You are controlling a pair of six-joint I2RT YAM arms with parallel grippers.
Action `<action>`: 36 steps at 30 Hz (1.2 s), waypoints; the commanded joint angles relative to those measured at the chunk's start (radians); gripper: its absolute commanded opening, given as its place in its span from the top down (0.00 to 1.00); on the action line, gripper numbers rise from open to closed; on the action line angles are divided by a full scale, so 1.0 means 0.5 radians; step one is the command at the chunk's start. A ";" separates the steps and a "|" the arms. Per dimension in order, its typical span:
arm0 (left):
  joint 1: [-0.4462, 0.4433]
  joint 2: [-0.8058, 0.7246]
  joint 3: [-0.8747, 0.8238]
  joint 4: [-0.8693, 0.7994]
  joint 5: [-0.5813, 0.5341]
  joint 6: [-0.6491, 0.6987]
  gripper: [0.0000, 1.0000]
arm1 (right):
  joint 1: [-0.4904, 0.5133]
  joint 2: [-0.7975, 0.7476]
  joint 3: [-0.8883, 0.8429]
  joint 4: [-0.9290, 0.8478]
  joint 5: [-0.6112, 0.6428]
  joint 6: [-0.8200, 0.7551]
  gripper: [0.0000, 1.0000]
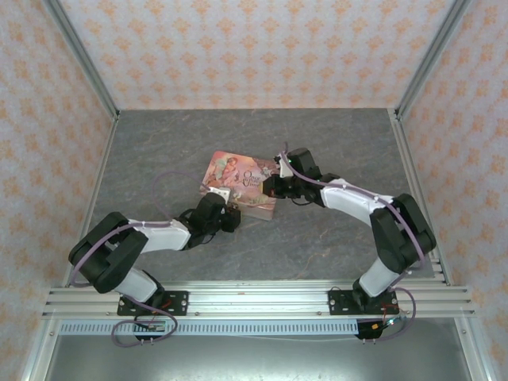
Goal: Unlock a padlock with a key
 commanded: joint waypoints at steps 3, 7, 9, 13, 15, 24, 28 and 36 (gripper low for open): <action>-0.018 -0.108 0.126 -0.070 0.034 -0.209 0.68 | 0.039 -0.273 -0.201 -0.057 0.154 -0.207 1.00; -0.018 -0.142 0.191 -0.197 0.086 -0.374 0.68 | 0.103 -0.426 -0.399 0.061 0.168 -0.270 1.00; -0.018 -0.153 0.212 -0.232 0.125 -0.435 0.68 | 0.129 -0.505 -0.501 0.136 0.187 -0.280 1.00; -0.018 -0.165 0.259 -0.309 0.172 -0.552 0.69 | 0.156 -0.619 -0.677 0.333 0.183 -0.263 1.00; -0.018 -0.169 0.286 -0.338 0.213 -0.623 0.70 | 0.199 -0.636 -0.734 0.398 0.203 -0.291 1.00; -0.018 -0.168 0.391 -0.441 0.300 -0.865 0.71 | 0.421 -0.400 -0.763 0.605 0.296 -0.413 1.00; -0.018 -0.154 0.401 -0.447 0.323 -0.965 0.72 | 0.427 -0.285 -0.746 0.735 0.265 -0.423 1.00; -0.018 -0.147 0.433 -0.471 0.371 -1.139 0.74 | 0.429 -0.160 -0.692 0.803 0.279 -0.535 1.00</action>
